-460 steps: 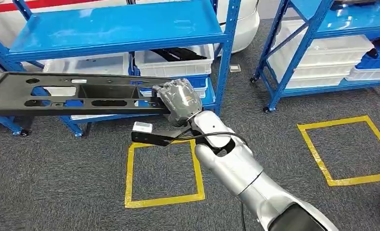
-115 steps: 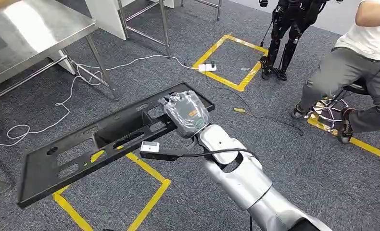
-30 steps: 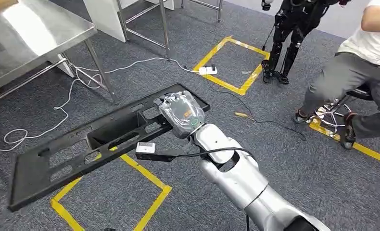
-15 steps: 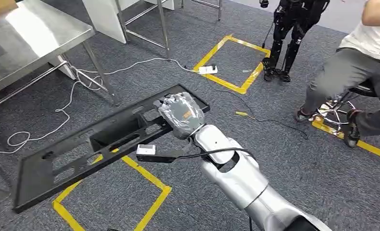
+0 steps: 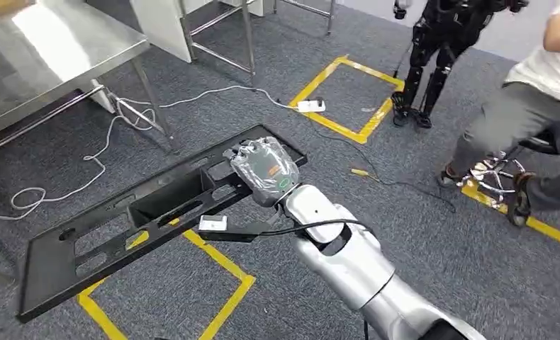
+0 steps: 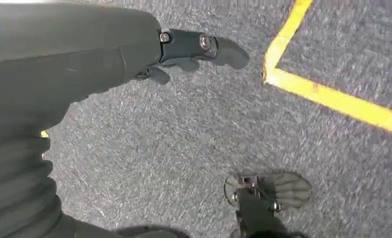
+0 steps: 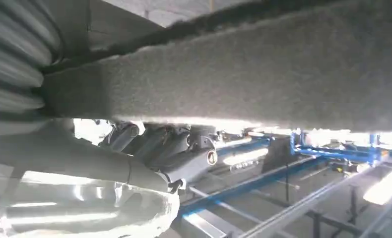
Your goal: Take the parts from the cabinet and place them on the table.
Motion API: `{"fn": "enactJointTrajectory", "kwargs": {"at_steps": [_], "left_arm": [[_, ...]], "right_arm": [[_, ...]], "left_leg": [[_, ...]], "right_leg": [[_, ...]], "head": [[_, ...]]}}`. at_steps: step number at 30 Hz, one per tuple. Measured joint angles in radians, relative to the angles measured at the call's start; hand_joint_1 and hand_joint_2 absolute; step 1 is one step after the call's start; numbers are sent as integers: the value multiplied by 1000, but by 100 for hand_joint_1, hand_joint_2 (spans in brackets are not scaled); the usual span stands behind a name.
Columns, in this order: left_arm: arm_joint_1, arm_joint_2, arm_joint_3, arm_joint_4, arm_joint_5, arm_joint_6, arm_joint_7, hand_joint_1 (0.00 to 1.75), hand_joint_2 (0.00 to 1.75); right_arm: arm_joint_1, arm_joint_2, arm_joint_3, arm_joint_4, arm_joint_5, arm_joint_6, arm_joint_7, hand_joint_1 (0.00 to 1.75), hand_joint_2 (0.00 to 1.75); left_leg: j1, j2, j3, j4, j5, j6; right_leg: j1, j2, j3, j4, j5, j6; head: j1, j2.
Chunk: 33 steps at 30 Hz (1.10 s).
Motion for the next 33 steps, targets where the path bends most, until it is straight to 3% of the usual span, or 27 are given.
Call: {"fn": "enactJointTrajectory", "kwargs": {"at_steps": [2, 3, 4, 6, 8, 9, 12, 13, 14, 15, 16, 18, 19, 20, 21, 23, 24, 25, 27, 29, 30, 31, 33], "left_arm": [[0, 0, 1, 0, 0, 0, 0, 0, 175], [0, 0, 2, 0, -1, -1, 1, 0, 175], [0, 0, 3, 0, -1, -2, 1, 0, 175], [1, -2, 5, 0, -1, -2, 3, 0, 175], [0, -3, 5, 0, -1, -2, 3, 0, 175], [0, -3, 5, 0, -1, -2, 3, 0, 175], [3, -3, 6, 0, -2, -1, 4, 0, 175], [3, -3, 6, 0, -3, 0, 4, 0, 175], [3, 0, 6, 0, -4, 0, 5, 0, 175], [3, -2, 6, 0, -5, 0, 5, 0, 175], [2, -2, 6, 0, -6, 0, 5, 0, 175], [3, -2, 6, 0, -8, 0, 6, 0, 175], [3, -2, 6, 0, -8, 0, 7, 0, 175], [3, -2, 6, 0, -8, 0, 8, 0, 175], [3, -2, 7, 0, -8, 0, 8, 0, 175], [3, -1, 7, 0, -10, 2, 8, 0, 175], [2, -1, 7, 0, -10, 2, 8, 0, 175], [1, 0, 7, 0, -11, 3, 8, 0, 175], [1, -1, 7, 0, -11, 3, 8, 0, 175], [1, 0, 7, 0, -11, 3, 8, 0, 175], [1, -3, 7, 0, -12, 3, 8, 0, 175], [0, -5, 7, 0, -13, 2, 9, 0, 175], [-1, -3, 8, 0, -19, -21, 48, 0, 175]], "right_arm": [[8, -6, 0, 0, 2, 4, 1, 175, 175], [12, -10, 0, 0, 5, 5, 1, 175, 175], [14, -12, 1, 0, 7, 5, 1, 175, 175], [14, -14, 2, 0, 8, 5, 1, 175, 175], [13, -14, 2, 0, 8, 5, 1, 175, 175], [13, -14, 2, 0, 8, 5, 2, 175, 175], [11, -11, 2, -3, 11, 6, 2, 175, 175], [10, -10, 2, -3, 13, 6, 2, 175, 175], [10, -9, 2, -5, 13, 6, 2, 175, 175], [9, -8, 2, -6, 13, 6, 2, 175, 175], [8, -8, 2, -6, 13, 6, 2, 175, 175], [10, -9, 2, -6, 13, 6, 2, 175, 175], [11, -9, 3, -6, 13, 7, 2, 175, 175], [11, -10, 3, -6, 14, 7, 2, 175, 175], [11, -10, 4, -6, 15, 7, 2, 175, 175], [10, -8, 5, -7, 15, 8, 2, 175, 175], [8, -8, 5, -10, 16, 8, 3, 175, 175], [6, -9, 4, -11, 17, 8, 5, 175, 175], [9, -9, 5, -11, 18, 10, 5, 175, 175], [9, -6, 5, -13, 20, 11, 5, 175, 175], [8, -8, 5, -14, 22, 11, 5, 175, 175], [4, -8, 5, -14, 23, 11, 5, 175, 175], [4, -13, 5, -14, 23, 16, 5, 175, 175]], "left_leg": [[-3, -10, -2, 1, 0, 1], [-3, -15, -2, 1, 0, 1], [-4, -21, -1, 2, 0, 0], [-3, -32, -2, 7, -3, -3], [-3, -39, -4, 17, -8, -10], [-11, -42, -11, 30, -16, -18], [-1, -44, -17, 30, -17, -33], [0, -45, -18, 32, -19, -38], [3, -33, -22, 49, -31, -44], [4, -20, -36, 82, -56, -51], [9, -12, -73, 163, -104, -60], [15, -5, -151, 320, -168, -72], [18, -4, -171, 354, -171, -75], [21, -4, -168, 342, -153, -76], [22, -3, -144, 285, -113, -76], [23, 9, -46, 97, -24, -66], [18, 25, -15, 32, -24, -61], [10, 22, -17, 33, -23, -54], [5, 15, -20, 37, -27, -40], [3, 7, -7, 13, -13, -19], [11, 5, 4, -3, -2, -19], [5, 0, 3, -4, -1, -16], [-1, -8, -1, -2, 1, -10]], "right_leg": [[-2, 1, -81, 162, -55, -4], [-2, 1, -98, 187, -55, 3], [-2, 1, -87, 162, -40, 11], [-3, 2, -9, 5, 23, 31], [-7, 11, 53, -110, 59, 36], [-6, 19, 66, -130, 63, 27], [0, 12, 63, -131, 69, 10], [-7, 10, 65, -135, 72, 4], [-14, 8, 68, -139, 75, -2], [-14, 6, 70, -139, 73, -6], [-14, 4, 70, -139, 73, -7], [-12, -1, 70, -139, 71, -9], [-11, -3, 70, -138, 71, -9], [-11, -5, 70, -138, 71, -9], [-11, -6, 71, -138, 70, -9], [-11, -7, 75, -139, 70, -8], [-9, -8, 75, -139, 70, -7], [-1, -10, 73, -139, 68, -1], [-6, -15, 76, -142, 68, 11], [-4, -20, 86, -156, 72, 26], [3, -15, 75, -143, 63, 25], [-2, -12, 52, -94, 34, 17], [-1, -11, -40, 88, -33, -1]], "head": [[0, 0], [0, 0], [-1, 0], [0, 0], [1, 0], [0, 0], [1, 0], [1, 0], [1, 0], [-5, 0], [-8, 0], [-8, 0], [-8, 0], [-7, 0], [-8, 0], [-8, 0], [-7, 0], [-6, 0], [-8, 0], [-9, 0], [7, 0], [6, 0], [9, 0]]}}
